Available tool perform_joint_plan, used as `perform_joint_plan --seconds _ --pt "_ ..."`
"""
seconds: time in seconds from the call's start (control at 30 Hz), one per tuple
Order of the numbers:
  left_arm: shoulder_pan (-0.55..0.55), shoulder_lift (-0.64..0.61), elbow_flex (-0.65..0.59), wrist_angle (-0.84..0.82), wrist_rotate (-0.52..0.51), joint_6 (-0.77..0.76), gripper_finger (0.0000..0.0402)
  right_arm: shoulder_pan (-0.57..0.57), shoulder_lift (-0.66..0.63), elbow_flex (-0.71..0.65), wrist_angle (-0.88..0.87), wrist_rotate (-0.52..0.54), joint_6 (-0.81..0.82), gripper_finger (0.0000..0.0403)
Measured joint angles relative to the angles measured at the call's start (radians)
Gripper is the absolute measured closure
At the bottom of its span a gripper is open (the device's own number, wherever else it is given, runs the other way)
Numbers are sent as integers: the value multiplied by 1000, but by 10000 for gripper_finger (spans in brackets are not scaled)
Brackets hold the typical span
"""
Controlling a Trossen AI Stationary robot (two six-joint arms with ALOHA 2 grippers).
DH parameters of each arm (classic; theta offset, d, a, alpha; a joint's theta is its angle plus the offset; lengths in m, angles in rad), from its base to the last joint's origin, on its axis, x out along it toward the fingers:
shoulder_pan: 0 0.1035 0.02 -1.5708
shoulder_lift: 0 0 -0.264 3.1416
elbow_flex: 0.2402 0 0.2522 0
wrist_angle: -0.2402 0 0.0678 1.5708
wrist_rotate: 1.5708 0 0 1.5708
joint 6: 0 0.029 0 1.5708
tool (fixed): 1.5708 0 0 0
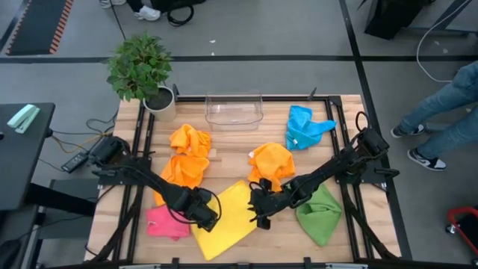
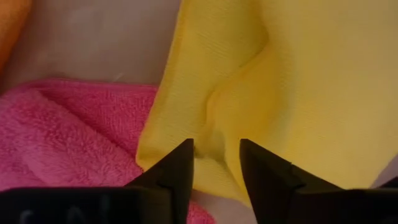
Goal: Fold microfiber towels
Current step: Fold the yellow microfiber cloth
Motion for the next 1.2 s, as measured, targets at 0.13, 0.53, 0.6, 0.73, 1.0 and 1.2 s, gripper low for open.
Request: perform_joint_plan --seconds 0.13,0.53,0.6,0.73,1.0,1.2 --pt "0 -1 0 -4 -1 8 337 0 0 0 0 0 0 297" --pt "-59 -7 24 -149 -27 -46 394 3 6 -37 3 0 25 297" --pt "-83 -6 24 -148 -39 -82 392 2 11 -37 12 0 24 297" --pt "-112 -6 17 -165 -77 -160 396 -5 41 -37 7 -11 30 297" --pt "-122 -6 17 -169 -138 -210 395 -15 40 -37 7 -16 34 297" --pt "-153 -6 64 -253 -187 -249 395 -20 40 -37 -10 -19 37 297"
